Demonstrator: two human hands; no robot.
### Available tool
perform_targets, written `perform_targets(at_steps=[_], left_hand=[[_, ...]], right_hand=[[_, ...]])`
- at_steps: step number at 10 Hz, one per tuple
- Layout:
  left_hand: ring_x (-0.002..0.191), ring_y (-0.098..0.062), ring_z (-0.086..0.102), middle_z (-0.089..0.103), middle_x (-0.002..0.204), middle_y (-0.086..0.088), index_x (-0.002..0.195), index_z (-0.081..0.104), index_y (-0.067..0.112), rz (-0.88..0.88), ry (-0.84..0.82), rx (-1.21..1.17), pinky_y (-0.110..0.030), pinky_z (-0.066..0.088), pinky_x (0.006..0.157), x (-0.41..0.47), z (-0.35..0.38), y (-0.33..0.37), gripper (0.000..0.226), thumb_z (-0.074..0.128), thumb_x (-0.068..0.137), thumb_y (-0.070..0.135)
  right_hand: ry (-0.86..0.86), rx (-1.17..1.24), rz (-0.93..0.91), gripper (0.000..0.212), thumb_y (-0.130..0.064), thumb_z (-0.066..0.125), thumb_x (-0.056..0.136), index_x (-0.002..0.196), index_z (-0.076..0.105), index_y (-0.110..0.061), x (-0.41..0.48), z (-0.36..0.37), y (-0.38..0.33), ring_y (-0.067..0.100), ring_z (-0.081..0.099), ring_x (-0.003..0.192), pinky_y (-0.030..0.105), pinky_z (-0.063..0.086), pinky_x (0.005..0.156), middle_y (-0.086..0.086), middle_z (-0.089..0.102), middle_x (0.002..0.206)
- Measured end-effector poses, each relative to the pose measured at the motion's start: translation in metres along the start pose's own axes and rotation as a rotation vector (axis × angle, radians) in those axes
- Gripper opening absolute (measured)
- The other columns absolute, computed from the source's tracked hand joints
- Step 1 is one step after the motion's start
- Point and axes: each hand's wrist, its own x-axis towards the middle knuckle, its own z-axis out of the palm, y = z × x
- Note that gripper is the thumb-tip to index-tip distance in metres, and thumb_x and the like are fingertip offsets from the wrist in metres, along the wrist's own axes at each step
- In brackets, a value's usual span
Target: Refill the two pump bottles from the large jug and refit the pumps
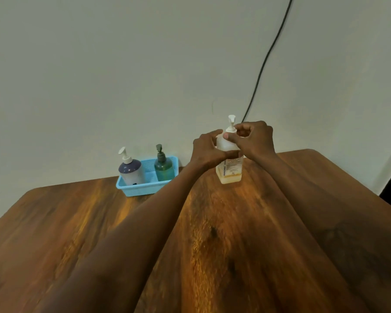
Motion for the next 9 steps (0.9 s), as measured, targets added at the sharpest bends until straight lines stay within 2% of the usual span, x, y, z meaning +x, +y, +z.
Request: perform_targets(at_steps=[1, 2, 4, 6, 7, 8, 9], left_hand=[[0.118, -0.017, 0.066, 0.066, 0.138, 0.0, 0.139, 0.061, 0.023, -0.075, -0.058, -0.004, -0.029, 0.053, 0.1, 0.03, 0.011, -0.008, 0.082, 0.092, 0.067, 0.05], [0.112, -0.014, 0.07, 0.072, 0.129, 0.002, 0.13, 0.07, 0.02, -0.116, -0.103, 0.032, -0.013, 0.05, 0.084, 0.066, 0.024, -0.02, 0.072, 0.093, 0.068, 0.048], [0.114, -0.016, 0.069, 0.07, 0.134, 0.0, 0.134, 0.068, 0.018, -0.203, -0.12, 0.036, -0.019, 0.049, 0.088, 0.101, 0.046, -0.031, 0.072, 0.092, 0.071, 0.043], [0.119, -0.018, 0.067, 0.067, 0.138, -0.002, 0.136, 0.067, 0.018, -0.238, -0.138, -0.009, -0.021, 0.049, 0.092, 0.109, 0.058, -0.044, 0.072, 0.093, 0.072, 0.038], [0.121, -0.018, 0.066, 0.066, 0.14, -0.002, 0.138, 0.065, 0.018, -0.243, -0.142, -0.019, -0.026, 0.051, 0.098, 0.112, 0.062, -0.046, 0.073, 0.092, 0.073, 0.037], [0.126, -0.02, 0.063, 0.062, 0.144, -0.003, 0.144, 0.058, 0.018, -0.24, -0.147, -0.024, -0.035, 0.051, 0.104, 0.113, 0.063, -0.046, 0.08, 0.091, 0.074, 0.036], [0.13, -0.022, 0.06, 0.058, 0.149, -0.004, 0.149, 0.052, 0.018, -0.272, -0.163, -0.02, -0.038, 0.051, 0.105, 0.113, 0.063, -0.043, 0.089, 0.092, 0.073, 0.039]], right_hand=[[-0.011, -0.02, 0.043, 0.042, -0.038, 0.086, 0.08, 0.113, 0.078, -0.013, 0.024, 0.007, 0.021, 0.013, 0.071, 0.089, 0.02, 0.054, 0.076, 0.002, 0.078, 0.108], [-0.031, -0.033, 0.09, 0.042, -0.039, 0.083, 0.082, 0.116, 0.076, -0.015, 0.051, 0.018, 0.049, 0.014, 0.069, 0.094, 0.024, 0.055, 0.079, 0.002, 0.076, 0.116], [-0.044, -0.029, 0.123, 0.045, -0.039, 0.082, 0.083, 0.12, 0.075, -0.013, 0.082, 0.033, 0.08, 0.014, 0.067, 0.098, 0.026, 0.056, 0.081, 0.003, 0.075, 0.12], [-0.074, -0.077, 0.122, 0.047, -0.038, 0.083, 0.083, 0.121, 0.073, -0.012, 0.091, 0.037, 0.097, 0.009, 0.063, 0.095, 0.014, 0.047, 0.074, 0.005, 0.074, 0.123], [-0.078, -0.074, 0.129, 0.048, -0.04, 0.083, 0.082, 0.122, 0.073, -0.014, 0.094, 0.039, 0.101, 0.012, 0.066, 0.098, 0.017, 0.051, 0.077, 0.004, 0.074, 0.123], [-0.115, -0.071, 0.161, 0.052, -0.043, 0.085, 0.078, 0.121, 0.072, -0.017, 0.096, 0.038, 0.102, 0.017, 0.068, 0.105, 0.033, 0.059, 0.087, 0.002, 0.074, 0.122], [-0.142, -0.104, 0.181, 0.056, -0.044, 0.087, 0.076, 0.122, 0.071, -0.018, 0.099, 0.037, 0.1, 0.018, 0.068, 0.108, 0.039, 0.06, 0.09, 0.002, 0.073, 0.122]])
